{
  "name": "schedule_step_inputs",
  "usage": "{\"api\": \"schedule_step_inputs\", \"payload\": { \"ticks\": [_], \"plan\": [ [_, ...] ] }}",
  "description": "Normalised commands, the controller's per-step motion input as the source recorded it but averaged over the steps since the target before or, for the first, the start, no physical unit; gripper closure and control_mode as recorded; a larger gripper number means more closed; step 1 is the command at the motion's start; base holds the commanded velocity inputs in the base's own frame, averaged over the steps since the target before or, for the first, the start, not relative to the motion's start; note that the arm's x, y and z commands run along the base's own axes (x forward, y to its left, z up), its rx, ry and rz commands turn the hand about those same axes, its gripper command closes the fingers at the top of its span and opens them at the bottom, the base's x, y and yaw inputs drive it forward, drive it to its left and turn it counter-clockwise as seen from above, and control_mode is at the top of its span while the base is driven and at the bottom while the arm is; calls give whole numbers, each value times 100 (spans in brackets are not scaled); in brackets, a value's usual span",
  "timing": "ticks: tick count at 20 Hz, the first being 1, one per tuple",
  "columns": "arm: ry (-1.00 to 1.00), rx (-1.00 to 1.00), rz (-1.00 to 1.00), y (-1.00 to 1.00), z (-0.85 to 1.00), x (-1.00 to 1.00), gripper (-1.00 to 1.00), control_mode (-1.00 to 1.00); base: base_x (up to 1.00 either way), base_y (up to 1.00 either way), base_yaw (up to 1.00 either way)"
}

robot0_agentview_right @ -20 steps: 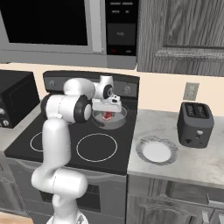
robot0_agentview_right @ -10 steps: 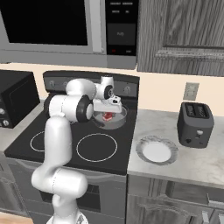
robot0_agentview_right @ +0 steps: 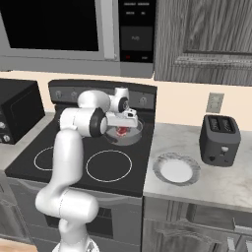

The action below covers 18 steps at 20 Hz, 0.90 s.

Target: Retrieve the frozen meat and place it in the pot on a burner. Then turn the burner on.

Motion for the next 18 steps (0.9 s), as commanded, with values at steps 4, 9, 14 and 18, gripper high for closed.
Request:
{"api": "schedule_step_inputs", "payload": {
  "ticks": [4,9,14,18],
  "plan": [
    [0,0,0,0,-4,29,100,-100,0,0,0],
    [0,0,0,0,-7,13,100,-100,0,0,0],
    [0,0,0,0,-6,0,-100,-100,0,0,0],
    [0,0,0,0,-3,0,-100,-100,0,0,0]
  ]
}}
